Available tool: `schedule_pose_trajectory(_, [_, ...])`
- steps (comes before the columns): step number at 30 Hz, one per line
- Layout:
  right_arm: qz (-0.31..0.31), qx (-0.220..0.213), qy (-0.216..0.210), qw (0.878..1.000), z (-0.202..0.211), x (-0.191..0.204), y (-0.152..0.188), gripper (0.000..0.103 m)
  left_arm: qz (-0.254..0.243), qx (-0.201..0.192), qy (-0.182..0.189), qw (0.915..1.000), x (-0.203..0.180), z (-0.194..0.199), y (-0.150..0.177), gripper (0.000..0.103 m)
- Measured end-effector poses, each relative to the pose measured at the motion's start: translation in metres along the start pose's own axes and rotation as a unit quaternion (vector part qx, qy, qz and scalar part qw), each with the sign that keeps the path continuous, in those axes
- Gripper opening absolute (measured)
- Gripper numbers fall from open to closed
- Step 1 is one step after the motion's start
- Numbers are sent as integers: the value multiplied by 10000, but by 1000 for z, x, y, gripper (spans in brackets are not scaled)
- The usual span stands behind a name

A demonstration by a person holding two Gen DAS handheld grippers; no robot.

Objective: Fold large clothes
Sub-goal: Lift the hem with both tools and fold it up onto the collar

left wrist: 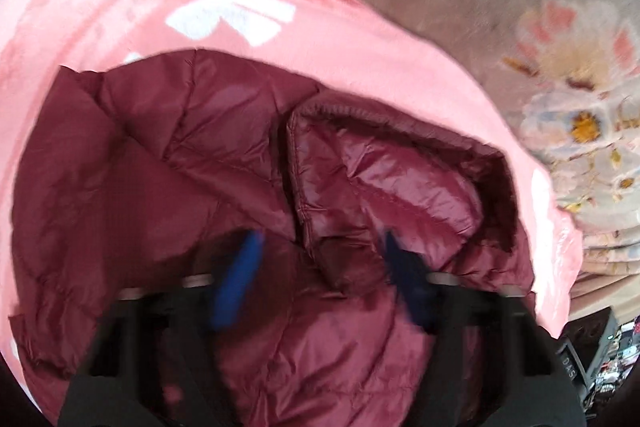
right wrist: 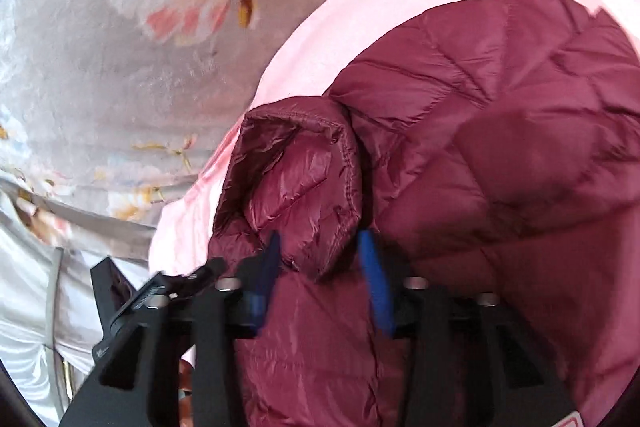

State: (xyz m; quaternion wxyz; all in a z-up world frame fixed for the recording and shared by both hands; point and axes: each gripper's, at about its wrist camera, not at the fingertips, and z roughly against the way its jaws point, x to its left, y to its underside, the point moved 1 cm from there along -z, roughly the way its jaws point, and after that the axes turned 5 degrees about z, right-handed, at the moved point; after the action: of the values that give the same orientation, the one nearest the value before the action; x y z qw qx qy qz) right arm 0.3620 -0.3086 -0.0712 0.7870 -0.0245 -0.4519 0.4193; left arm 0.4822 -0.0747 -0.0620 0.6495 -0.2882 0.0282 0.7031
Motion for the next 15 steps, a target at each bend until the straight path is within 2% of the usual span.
schedule_pose_trajectory(2, [541, -16, 398, 9977, 4, 6, -1, 9, -163, 105, -90, 9998, 1, -5, 2, 14])
schedule_pose_trajectory(4, [1173, -72, 834, 9896, 6, 13, 4, 9, -482, -29, -274, 9985, 0, -4, 9, 10])
schedule_pose_trajectory(10, [1939, -47, 1442, 9703, -6, 19, 19, 8, -1079, -389, -632, 9914, 0, -8, 31, 10])
schedule_pose_trajectory(15, [2797, -251, 2130, 9358, -21, 31, 38, 7, -1507, -809, -812, 9819, 0, -11, 46, 10])
